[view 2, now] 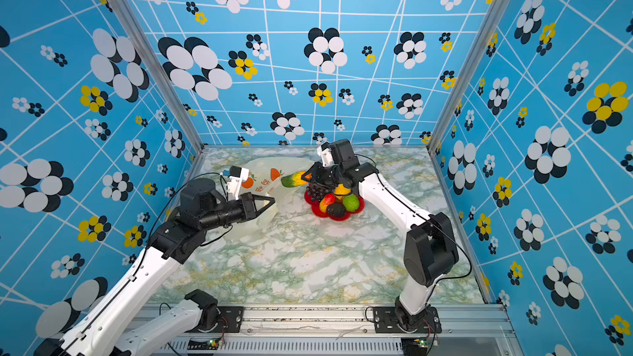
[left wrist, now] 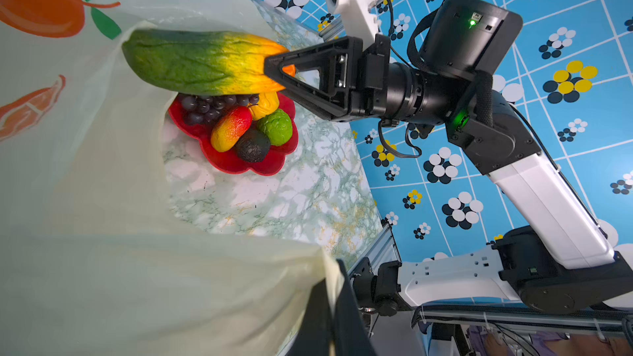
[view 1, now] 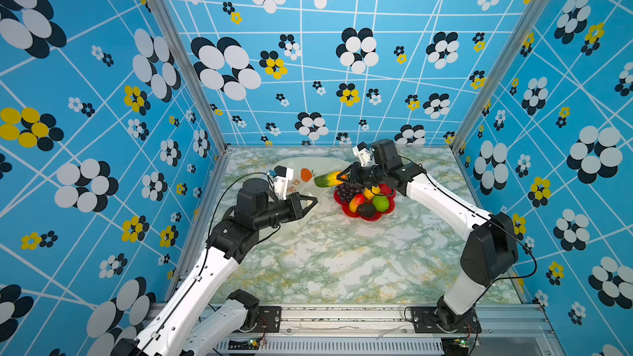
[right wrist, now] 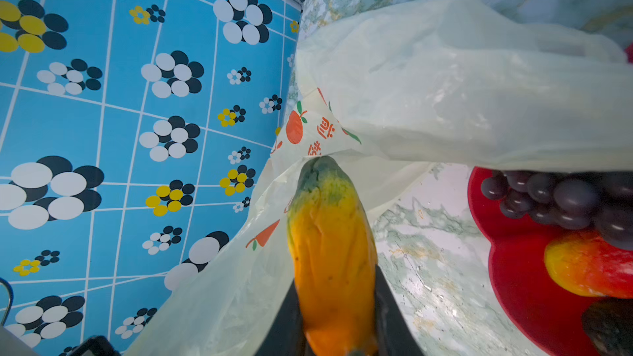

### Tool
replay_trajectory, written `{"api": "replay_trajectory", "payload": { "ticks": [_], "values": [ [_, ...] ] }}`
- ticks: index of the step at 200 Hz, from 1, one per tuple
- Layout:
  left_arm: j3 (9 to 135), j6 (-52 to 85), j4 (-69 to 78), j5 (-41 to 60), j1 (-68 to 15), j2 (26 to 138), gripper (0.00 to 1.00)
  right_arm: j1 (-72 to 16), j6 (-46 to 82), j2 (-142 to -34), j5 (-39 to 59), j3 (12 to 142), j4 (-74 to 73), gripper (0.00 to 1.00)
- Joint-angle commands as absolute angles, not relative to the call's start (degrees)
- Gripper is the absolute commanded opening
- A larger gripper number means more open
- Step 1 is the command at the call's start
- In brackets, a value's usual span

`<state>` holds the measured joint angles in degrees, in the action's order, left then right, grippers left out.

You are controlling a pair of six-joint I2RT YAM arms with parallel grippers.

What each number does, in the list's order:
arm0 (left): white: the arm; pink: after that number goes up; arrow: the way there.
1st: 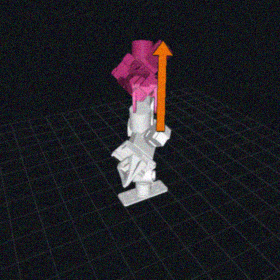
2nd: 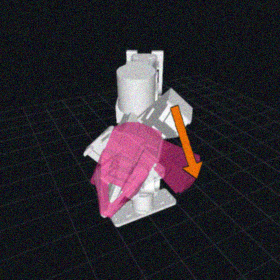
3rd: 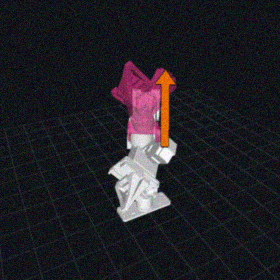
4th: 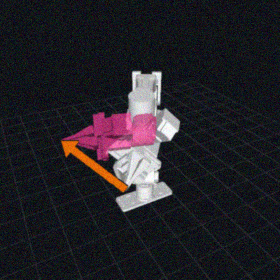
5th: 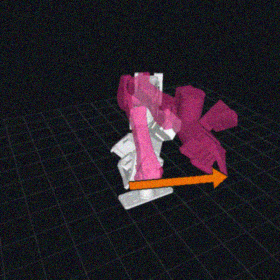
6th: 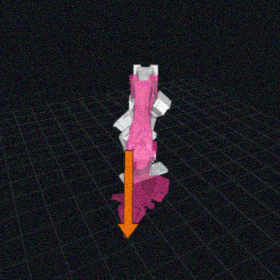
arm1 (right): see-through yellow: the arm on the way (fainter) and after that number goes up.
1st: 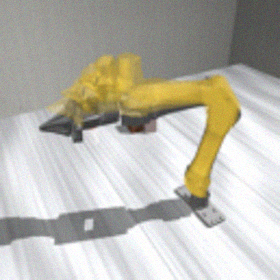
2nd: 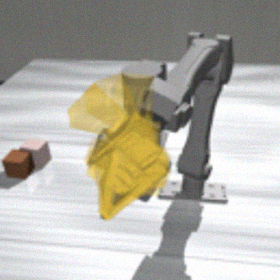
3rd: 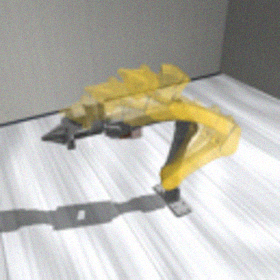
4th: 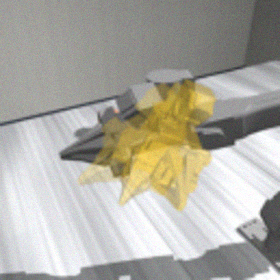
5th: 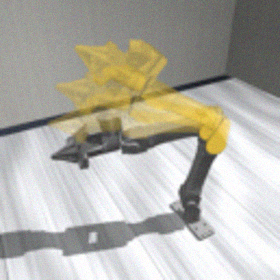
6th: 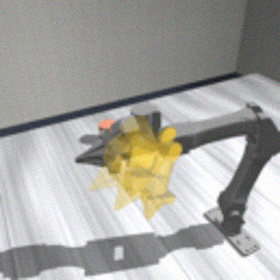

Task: Place the fruits into the plastic bag
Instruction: 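Push the long fruit into the bag mouth held by the left gripper, then open the right gripper inside the bag and withdraw it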

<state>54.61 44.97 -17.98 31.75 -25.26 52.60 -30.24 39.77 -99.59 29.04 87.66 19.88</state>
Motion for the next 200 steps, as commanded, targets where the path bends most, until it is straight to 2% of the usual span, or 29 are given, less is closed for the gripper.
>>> {"api": "replay_trajectory", "payload": {
  "ticks": [1,92,98,123,136,151,200],
  "values": [
    [56.37,43.74,-17.12,32.55,-26.10,51.94,0.00,-31.55,40.54,-102.71,29.31,89.20,19.64,0.00],
    [54.33,43.07,-14.68,32.17,-26.11,52.48,0.00,-45.78,43.80,-113.42,33.75,95.38,15.97,0.00],
    [54.08,42.94,-14.59,32.09,-26.10,52.28,0.00,-46.15,44.46,-114.10,34.56,95.51,15.17,0.04],
    [53.33,42.16,-15.16,31.66,-26.10,51.39,0.00,-46.85,48.45,-115.49,37.21,93.96,9.88,0.36],
    [53.48,41.52,-16.13,31.47,-26.06,50.99,0.00,-46.85,48.79,-115.33,37.14,93.37,9.12,0.47],
    [53.69,40.88,-17.14,31.09,-25.94,50.55,0.00,-46.85,47.93,-114.81,36.44,93.17,9.87,0.51],
    [52.84,40.76,-17.27,30.30,-25.01,49.73,0.00,-46.69,44.79,-113.35,34.45,92.61,12.94,0.55]
  ]
}}
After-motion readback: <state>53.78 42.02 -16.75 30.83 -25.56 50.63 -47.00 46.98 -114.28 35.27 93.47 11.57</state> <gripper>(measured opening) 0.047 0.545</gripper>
